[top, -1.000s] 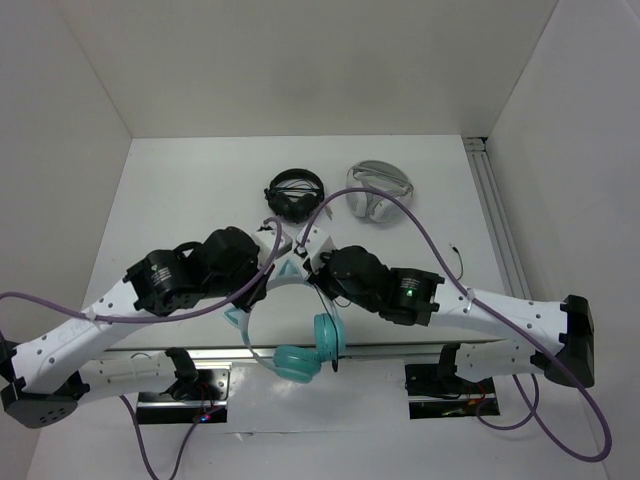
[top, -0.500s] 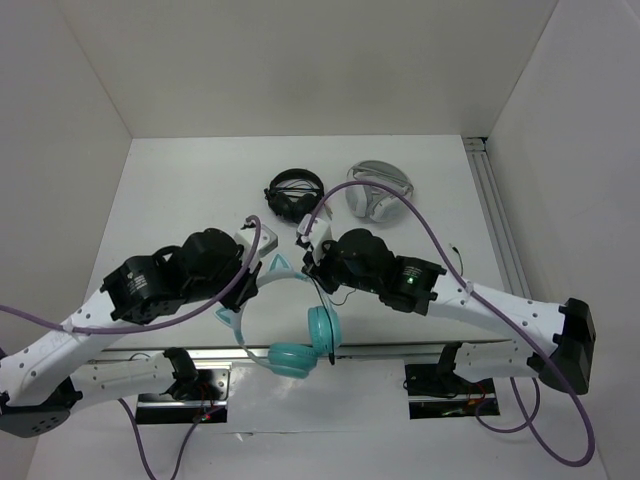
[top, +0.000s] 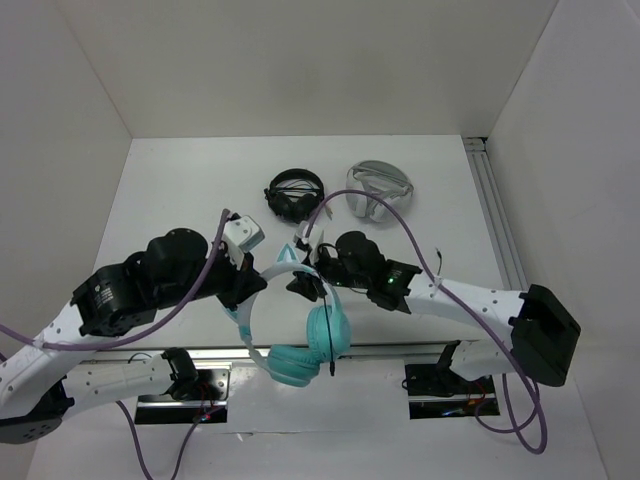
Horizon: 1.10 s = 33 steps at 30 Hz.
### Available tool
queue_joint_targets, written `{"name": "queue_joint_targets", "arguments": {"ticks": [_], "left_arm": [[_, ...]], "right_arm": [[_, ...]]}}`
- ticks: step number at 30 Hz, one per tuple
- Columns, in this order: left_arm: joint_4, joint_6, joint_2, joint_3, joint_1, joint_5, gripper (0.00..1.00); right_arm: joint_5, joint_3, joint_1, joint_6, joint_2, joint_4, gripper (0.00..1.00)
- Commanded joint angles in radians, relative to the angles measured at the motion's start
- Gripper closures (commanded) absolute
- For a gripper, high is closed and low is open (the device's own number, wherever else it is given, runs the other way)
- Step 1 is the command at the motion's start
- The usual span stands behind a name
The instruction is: Wrap the headphones
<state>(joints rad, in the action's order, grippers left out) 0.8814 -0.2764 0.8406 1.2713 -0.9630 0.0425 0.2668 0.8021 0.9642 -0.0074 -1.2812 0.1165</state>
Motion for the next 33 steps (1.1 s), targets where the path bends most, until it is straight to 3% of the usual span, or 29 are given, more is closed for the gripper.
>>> {"name": "queue_joint_targets", "arguments": {"ticks": [1,6,10,11,14,20,23,26,33], "left_arm": [[-0.119,-0.075,-0.018,0.051,-0.002,0.003,1.0],[-0.14,-0.138,-0.043,0.06,-0.002,0.072,1.0],[-0.199,-0.211,-0.078,0.069,-0.002,0.147,1.0],[-0.199,-0.224,-0.078,0.08,-0.002,0.161,1.0],[-0.228,-0.26,-0.078,0.094,-0.002,0.224,1.0],[-0.237,-0.345,-0.078,0.126,-0.002,0.422,1.0],[-0.225,-0.4,-0.058,0.126,-0.002,0.529,1.0],[-0.213,-0.461,-0.058,0.117,-0.002,0.623,1.0],[-0.02,-0.697,-0.049,0.126,-0.002,0.966,1.0]], "right_arm": [[0.08,-0.041,-0.018,0.059,-0.039,0.244,0.51],[0.13,-0.119,-0.058,0.161,-0.118,0.484,0.54],[0.175,-0.141,-0.076,0.221,-0.222,0.617,0.71],[0.175,-0.141,-0.076,0.23,-0.245,0.633,0.8],[0.213,-0.112,-0.076,0.274,-0.342,0.699,0.87],[0.222,-0.098,-0.044,0.328,-0.461,0.811,0.87],[0.213,-0.107,-0.021,0.346,-0.498,0.857,0.99],[0.187,-0.129,-0.01,0.356,-0.509,0.897,1.0],[0.051,-0.217,0.103,0.34,-0.462,0.861,1.0]]}}
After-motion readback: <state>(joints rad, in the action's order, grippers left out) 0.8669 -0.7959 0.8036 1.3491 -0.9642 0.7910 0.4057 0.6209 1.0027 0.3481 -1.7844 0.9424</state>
